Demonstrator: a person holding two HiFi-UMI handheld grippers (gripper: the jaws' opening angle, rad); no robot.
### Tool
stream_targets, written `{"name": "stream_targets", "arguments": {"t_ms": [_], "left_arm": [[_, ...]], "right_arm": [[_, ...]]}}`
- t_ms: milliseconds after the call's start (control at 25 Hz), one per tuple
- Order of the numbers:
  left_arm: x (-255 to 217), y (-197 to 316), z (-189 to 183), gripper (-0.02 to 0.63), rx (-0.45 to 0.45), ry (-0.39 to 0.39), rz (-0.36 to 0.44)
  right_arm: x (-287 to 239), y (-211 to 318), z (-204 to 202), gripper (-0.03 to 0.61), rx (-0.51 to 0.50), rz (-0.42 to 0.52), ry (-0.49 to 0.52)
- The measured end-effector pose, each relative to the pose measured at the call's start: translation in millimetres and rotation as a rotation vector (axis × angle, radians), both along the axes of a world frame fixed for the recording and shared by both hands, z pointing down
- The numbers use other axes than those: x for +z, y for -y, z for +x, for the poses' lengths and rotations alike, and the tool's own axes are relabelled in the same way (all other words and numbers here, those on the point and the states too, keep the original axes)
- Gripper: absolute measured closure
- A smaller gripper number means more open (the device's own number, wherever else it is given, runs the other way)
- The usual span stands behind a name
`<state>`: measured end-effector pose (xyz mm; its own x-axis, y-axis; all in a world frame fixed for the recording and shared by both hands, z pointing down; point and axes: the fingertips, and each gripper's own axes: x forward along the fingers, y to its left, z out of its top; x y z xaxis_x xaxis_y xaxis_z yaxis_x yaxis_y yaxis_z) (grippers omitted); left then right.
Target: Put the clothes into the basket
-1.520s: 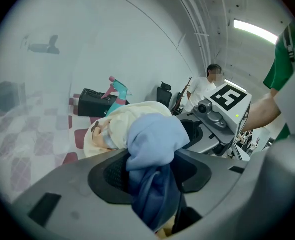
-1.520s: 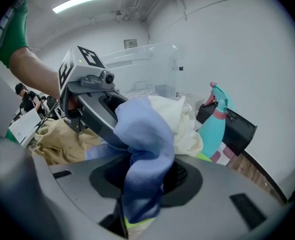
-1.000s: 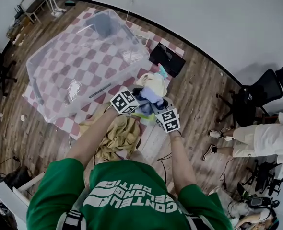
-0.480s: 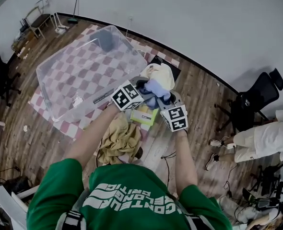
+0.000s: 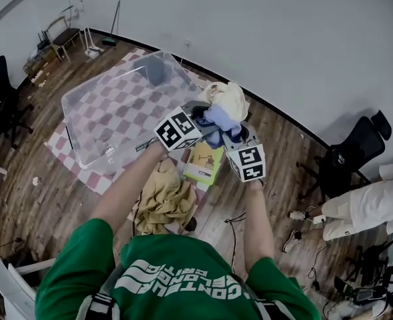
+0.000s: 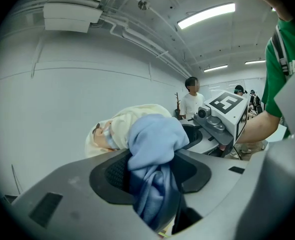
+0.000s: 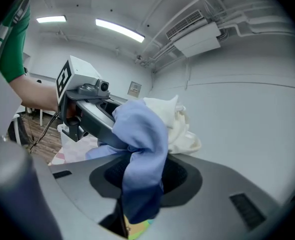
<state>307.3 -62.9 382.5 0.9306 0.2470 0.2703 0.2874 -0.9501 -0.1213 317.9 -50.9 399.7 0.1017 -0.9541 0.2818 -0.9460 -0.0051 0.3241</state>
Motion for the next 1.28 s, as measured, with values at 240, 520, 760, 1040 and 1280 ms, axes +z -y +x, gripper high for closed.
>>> {"name": "stream_targets", "arguments": {"t_ms": [240, 520, 760, 1040, 1280], "left_arm": [[-28, 34, -30, 0.413, -0.065, -0.038, 0.041], [-54, 91, -90, 0.413, -0.187, -0.068, 0.084], [-57, 142, -161, 0.413, -0.329, -0.066, 0.093], [-47, 188, -240, 0.413, -0.481, -0.045, 0.077], [-24, 214, -279, 0.413, -0.564, -0.017, 0.041]], "right_arm": [[-28, 35, -29, 0.431, -0.060, 0.053, -0.026], [-55, 95, -88, 0.431, -0.187, 0.094, -0.049], [-58, 147, -158, 0.431, -0.329, 0.097, -0.050], [-48, 196, -237, 0.431, -0.487, 0.082, -0.034], [-24, 223, -276, 0.431, -0.564, 0.031, -0.024]]}}
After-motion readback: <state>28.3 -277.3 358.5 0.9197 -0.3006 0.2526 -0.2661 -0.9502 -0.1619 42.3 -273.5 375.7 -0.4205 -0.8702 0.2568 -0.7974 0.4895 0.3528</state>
